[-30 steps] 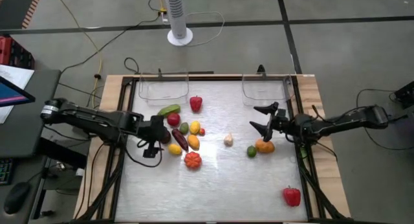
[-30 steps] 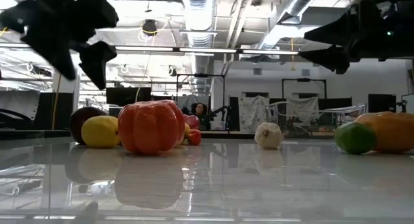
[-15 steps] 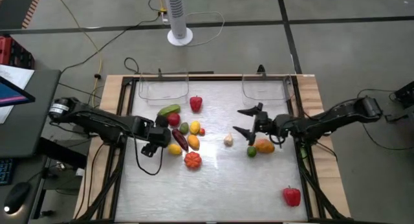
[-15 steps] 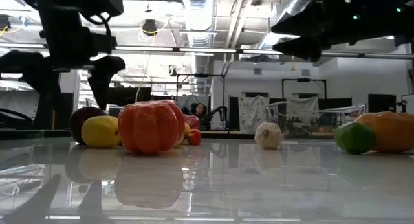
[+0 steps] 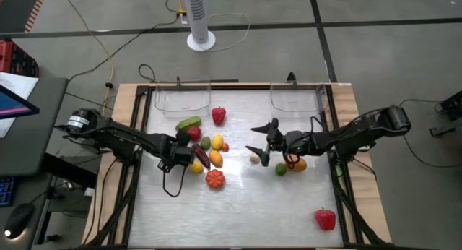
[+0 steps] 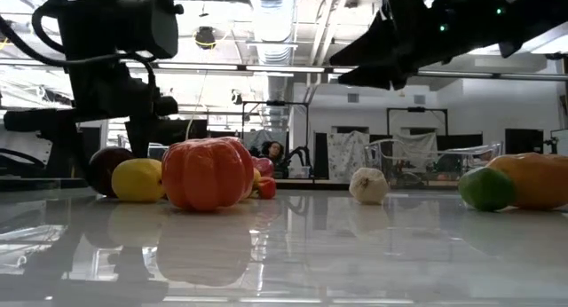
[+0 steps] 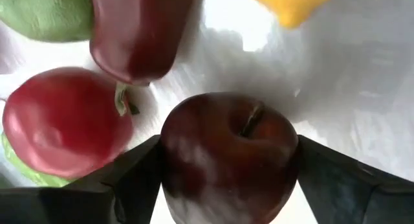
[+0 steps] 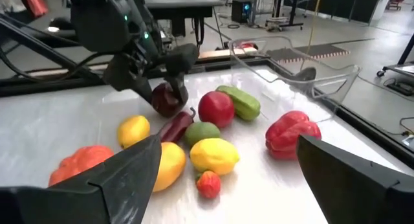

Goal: Sort produce into baskets
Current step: Put the dark red apple into the left transparent bin

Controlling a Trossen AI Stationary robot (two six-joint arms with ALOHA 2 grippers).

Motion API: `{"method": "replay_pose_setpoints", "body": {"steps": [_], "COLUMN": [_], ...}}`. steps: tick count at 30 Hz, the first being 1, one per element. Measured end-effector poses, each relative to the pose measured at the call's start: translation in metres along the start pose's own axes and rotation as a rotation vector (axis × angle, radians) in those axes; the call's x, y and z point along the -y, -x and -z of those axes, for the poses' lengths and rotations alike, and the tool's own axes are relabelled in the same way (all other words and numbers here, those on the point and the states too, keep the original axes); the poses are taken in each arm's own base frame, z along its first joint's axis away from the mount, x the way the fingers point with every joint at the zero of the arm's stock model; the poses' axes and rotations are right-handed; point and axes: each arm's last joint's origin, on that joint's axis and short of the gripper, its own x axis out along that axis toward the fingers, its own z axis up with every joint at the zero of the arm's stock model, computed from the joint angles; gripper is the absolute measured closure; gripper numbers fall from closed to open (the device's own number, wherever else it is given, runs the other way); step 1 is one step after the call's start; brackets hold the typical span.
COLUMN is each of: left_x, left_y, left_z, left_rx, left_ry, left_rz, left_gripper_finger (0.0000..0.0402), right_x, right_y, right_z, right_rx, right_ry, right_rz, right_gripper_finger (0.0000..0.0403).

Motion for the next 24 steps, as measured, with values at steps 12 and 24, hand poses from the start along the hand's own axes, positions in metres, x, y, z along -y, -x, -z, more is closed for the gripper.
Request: {"method": "replay_pose_setpoints", "body": {"steps": [12, 24], "left_x": [-0.032, -0.134], "left_y": [0.059, 0.084], "left_z": [-0.006, 0.066], "left_rx": [0.053, 0.133], "left_ry": [0.192, 0.68], "left_rz": [-0.112, -0.445], "left_gripper_finger": [0.0132, 0.0122], "right_x": [0.002, 0.001], "right_y": [-0.002, -0.002], "right_z": [0.0, 0.0], "right_rx": [0.008, 0.008], "right_ry": [-0.006, -0.033], "right_rz": [0.011, -0.017], "right_gripper_finger": [0.002, 0.002]}}
